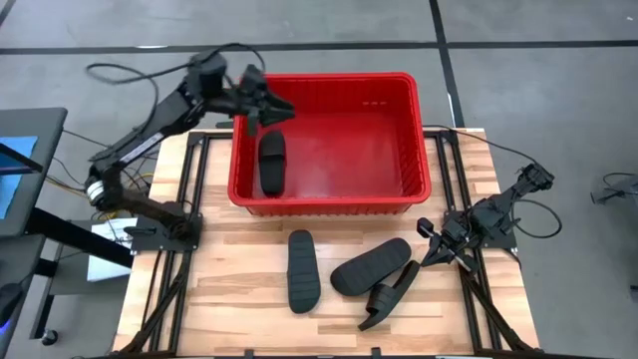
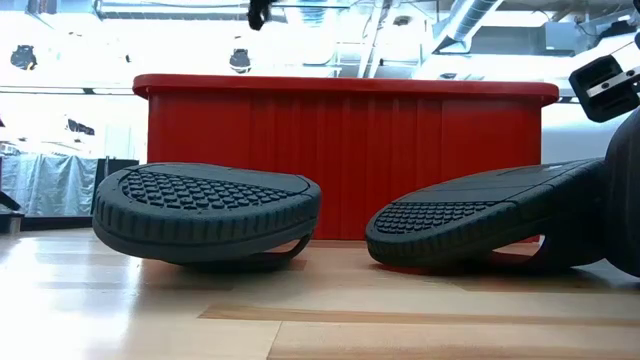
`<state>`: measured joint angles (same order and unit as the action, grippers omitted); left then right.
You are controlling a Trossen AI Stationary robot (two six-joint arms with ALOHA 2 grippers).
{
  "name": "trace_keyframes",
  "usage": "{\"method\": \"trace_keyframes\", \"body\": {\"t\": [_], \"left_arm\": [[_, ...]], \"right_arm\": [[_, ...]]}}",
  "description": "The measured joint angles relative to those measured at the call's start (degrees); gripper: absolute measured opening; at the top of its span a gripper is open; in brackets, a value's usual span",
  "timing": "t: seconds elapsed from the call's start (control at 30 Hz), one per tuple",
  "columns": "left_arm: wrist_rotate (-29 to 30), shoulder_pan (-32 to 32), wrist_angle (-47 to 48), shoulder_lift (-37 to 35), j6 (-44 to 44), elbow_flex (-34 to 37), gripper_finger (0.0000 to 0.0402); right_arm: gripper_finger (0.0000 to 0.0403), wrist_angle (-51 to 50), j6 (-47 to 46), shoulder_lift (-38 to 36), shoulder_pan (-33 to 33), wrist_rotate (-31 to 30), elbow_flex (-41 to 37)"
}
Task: Pick and place slides into bin
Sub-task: Put the black slides into the red bin
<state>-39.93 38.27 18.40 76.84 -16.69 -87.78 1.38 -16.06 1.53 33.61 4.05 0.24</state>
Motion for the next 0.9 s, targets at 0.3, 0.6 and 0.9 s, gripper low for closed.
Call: {"method": "trace_keyframes", "body": {"t": [0.3,0.6,0.9], "left_arm": [[20.1,-8.1,-6.2,-14.9,-0.3,6.3,0.0172],[37.5,-22.0,-11.5,-25.8,-2.9,21.5,0.0172],[54.4,-41.8,-17.5,-31.2,-5.6,32.8,0.0172]], "right_arm": [[0.0,0.0,0.0,0.0,0.0,0.0,0.0],[0.0,0.0,0.0,0.0,0.0,0.0,0.0],[0.0,0.0,0.0,0.0,0.0,0.0,0.0]]}}
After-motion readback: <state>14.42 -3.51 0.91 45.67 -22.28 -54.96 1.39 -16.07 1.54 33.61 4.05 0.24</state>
